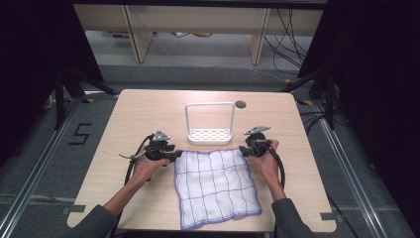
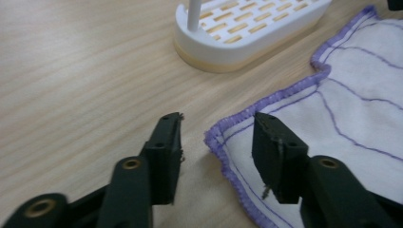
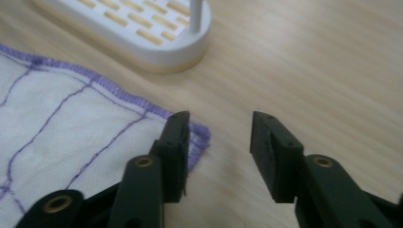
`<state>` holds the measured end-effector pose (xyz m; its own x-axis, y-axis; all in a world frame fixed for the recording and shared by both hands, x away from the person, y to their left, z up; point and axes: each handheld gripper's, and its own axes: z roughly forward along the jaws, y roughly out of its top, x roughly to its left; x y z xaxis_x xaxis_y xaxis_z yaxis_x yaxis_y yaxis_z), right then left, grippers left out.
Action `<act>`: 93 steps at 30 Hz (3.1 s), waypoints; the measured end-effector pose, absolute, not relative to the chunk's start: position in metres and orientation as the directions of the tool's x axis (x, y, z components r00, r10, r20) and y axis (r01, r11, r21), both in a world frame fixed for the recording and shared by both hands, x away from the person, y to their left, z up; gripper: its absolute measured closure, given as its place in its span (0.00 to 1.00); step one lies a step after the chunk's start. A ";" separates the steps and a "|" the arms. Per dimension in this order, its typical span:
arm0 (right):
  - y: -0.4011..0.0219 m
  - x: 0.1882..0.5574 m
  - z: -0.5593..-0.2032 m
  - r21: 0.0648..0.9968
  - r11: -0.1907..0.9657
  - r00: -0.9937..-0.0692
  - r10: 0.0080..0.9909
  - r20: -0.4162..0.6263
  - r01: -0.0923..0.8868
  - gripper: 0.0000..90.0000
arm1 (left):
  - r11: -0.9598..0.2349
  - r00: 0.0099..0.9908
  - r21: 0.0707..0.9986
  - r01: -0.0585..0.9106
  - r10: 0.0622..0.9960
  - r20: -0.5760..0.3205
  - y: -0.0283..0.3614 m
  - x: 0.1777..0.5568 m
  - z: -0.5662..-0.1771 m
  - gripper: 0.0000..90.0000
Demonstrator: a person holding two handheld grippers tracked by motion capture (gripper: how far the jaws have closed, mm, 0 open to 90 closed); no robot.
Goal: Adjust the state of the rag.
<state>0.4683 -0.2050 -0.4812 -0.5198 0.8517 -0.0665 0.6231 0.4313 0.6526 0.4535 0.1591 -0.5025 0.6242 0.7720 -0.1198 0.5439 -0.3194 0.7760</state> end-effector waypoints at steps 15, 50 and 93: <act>-0.227 0.344 -0.459 0.662 0.442 -0.613 0.789 0.034 0.605 0.56 | -0.388 0.779 0.763 0.517 0.583 -0.231 0.153 0.333 -0.487 0.49; -0.221 0.278 -0.492 0.581 0.563 -0.705 0.709 0.026 0.588 0.97 | -0.609 0.923 0.742 0.280 0.383 -0.034 0.119 0.278 -0.513 0.91; -0.221 0.444 -0.474 0.678 0.368 -0.518 0.855 0.022 0.636 0.52 | -0.379 0.662 0.724 0.576 0.736 -0.141 0.162 0.448 -0.496 0.43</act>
